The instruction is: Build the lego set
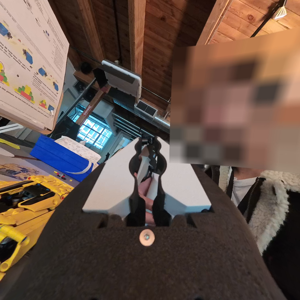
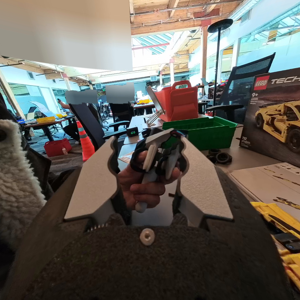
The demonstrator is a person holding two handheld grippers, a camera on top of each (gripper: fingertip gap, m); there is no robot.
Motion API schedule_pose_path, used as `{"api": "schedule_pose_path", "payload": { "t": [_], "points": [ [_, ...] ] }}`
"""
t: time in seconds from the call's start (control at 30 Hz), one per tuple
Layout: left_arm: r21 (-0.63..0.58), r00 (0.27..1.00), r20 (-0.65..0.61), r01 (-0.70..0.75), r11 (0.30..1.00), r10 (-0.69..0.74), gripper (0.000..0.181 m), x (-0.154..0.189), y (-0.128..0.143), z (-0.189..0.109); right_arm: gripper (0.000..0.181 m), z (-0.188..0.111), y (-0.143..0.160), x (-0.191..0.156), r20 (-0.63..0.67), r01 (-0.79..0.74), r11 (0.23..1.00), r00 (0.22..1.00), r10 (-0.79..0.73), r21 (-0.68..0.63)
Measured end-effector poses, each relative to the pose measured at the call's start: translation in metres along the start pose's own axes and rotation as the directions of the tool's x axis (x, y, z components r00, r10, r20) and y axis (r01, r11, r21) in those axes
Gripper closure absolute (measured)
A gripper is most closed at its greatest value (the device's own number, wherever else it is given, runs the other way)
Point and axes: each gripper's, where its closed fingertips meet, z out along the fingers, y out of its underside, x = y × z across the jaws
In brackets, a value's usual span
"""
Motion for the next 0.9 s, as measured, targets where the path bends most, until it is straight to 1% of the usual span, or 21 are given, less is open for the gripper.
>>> {"api": "schedule_pose_path", "payload": {
  "t": [0.1, 0.2, 0.4, 0.43, 0.53, 0.63, 0.7, 0.77, 0.83, 0.9],
  "points": [
    [-0.013, 1.0, 0.007, -0.007, 1.0, 0.007, 0.167, -0.001, 0.002, 0.001, 0.104, -0.001, -0.003, 0.005, -0.022, 0.003, 1.0, 1.0, -0.003, 0.015],
    [-0.045, 1.0, 0.02, -0.02, 0.999, 0.021, 0.167, -0.002, 0.009, 0.004, 0.1, 0.002, 0.0, 0.001, -0.018, 0.01, 1.0, 1.0, -0.01, 0.007],
    [-0.053, 0.999, 0.034, -0.028, 0.998, 0.03, 0.167, -0.004, 0.009, 0.003, 0.099, 0.002, 0.003, 0.006, -0.041, 0.016, 1.0, 0.999, -0.017, -0.008],
    [-0.055, 0.999, 0.031, -0.026, 0.998, 0.028, 0.167, -0.003, 0.009, 0.004, 0.097, 0.002, 0.004, 0.008, -0.053, 0.024, 1.0, 0.998, -0.025, -0.018],
    [-0.054, 0.999, 0.037, -0.023, 0.998, 0.025, 0.167, -0.005, 0.009, 0.003, 0.094, 0.003, 0.007, 0.011, -0.083, 0.065, 0.997, 0.994, -0.069, -0.041],
    [-0.06, 0.997, 0.07, -0.038, 0.997, 0.043, 0.167, -0.009, 0.01, 0.003, 0.092, 0.006, 0.013, 0.009, -0.107, 0.155, 0.985, 0.981, -0.163, -0.08],
    [-0.073, 0.988, 0.115, -0.097, 0.993, 0.105, 0.167, -0.013, 0.01, 0.003, 0.082, 0.009, 0.015, 0.008, -0.109, 0.143, 0.987, 0.982, -0.151, -0.079],
    [-0.109, 0.961, 0.18, -0.191, 0.975, 0.209, 0.167, -0.019, 0.011, 0.002, 0.075, 0.01, 0.017, 0.008, -0.107, 0.096, 0.992, 0.989, -0.105, -0.079],
    [-0.172, 0.91, 0.248, -0.296, 0.94, 0.332, 0.166, -0.025, 0.014, 0.002, 0.068, 0.011, 0.018, 0.01, -0.114, 0.058, 0.995, 0.991, -0.067, -0.078],
    [-0.257, 0.833, 0.305, -0.395, 0.882, 0.462, 0.166, -0.033, 0.016, 0.001, 0.061, 0.013, 0.021, 0.012, -0.123, 0.024, 0.996, 0.992, -0.034, -0.082]
  ]
}}
